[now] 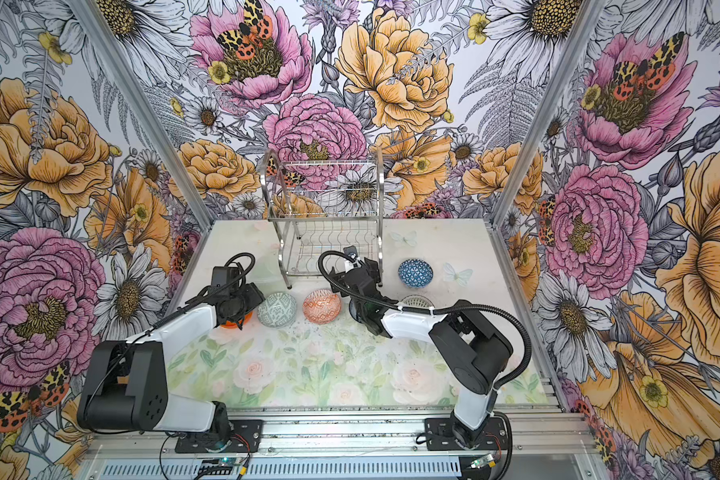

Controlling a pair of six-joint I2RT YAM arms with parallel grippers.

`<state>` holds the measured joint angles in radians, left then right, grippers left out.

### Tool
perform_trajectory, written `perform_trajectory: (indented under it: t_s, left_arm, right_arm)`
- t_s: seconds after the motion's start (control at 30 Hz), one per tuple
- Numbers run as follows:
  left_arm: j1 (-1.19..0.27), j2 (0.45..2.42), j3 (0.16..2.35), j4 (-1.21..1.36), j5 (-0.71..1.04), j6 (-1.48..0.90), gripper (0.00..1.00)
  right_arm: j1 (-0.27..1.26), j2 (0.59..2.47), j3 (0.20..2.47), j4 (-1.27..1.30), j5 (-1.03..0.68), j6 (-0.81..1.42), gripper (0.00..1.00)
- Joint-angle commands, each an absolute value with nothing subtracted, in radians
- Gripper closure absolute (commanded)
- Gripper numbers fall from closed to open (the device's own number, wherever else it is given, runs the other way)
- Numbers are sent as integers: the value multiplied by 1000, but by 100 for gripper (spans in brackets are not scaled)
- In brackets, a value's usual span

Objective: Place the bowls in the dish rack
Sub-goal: 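Pinch the orange bowl rim with the left gripper and lift it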

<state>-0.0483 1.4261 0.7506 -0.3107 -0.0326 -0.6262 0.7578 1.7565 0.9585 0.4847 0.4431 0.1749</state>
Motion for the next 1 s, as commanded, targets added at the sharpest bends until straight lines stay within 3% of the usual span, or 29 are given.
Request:
perform_trajectory:
  t_s: [0.0, 0.07, 0.43, 0.53, 0.63, 0.73, 0.97]
  left_arm:
    - [-40, 1438, 791, -325, -80, -591, 35]
    - [-38, 1448, 801, -332, -90, -582, 36]
    - [-40, 1558, 849, -371, -113, -532, 60]
    - [-40, 1557, 852, -380, -119, -527, 68]
    - [-39, 1550, 859, -393, -123, -525, 82]
    - [-35, 1528, 859, -402, -126, -528, 88]
    - [-20, 1450, 850, -402, -78, -557, 97]
  right_arm:
    - [752, 1760, 971, 514, 439, 192, 0]
    - [752, 1763, 972, 514, 435, 193, 0]
    - [752, 1765, 976, 515, 436, 196, 0]
    - [752, 1764, 977, 516, 439, 196, 0]
    - [752, 1766, 978, 515, 440, 196, 1]
    - [752, 1769, 977, 515, 440, 197, 1]
    - [752, 1766, 977, 516, 439, 201, 1]
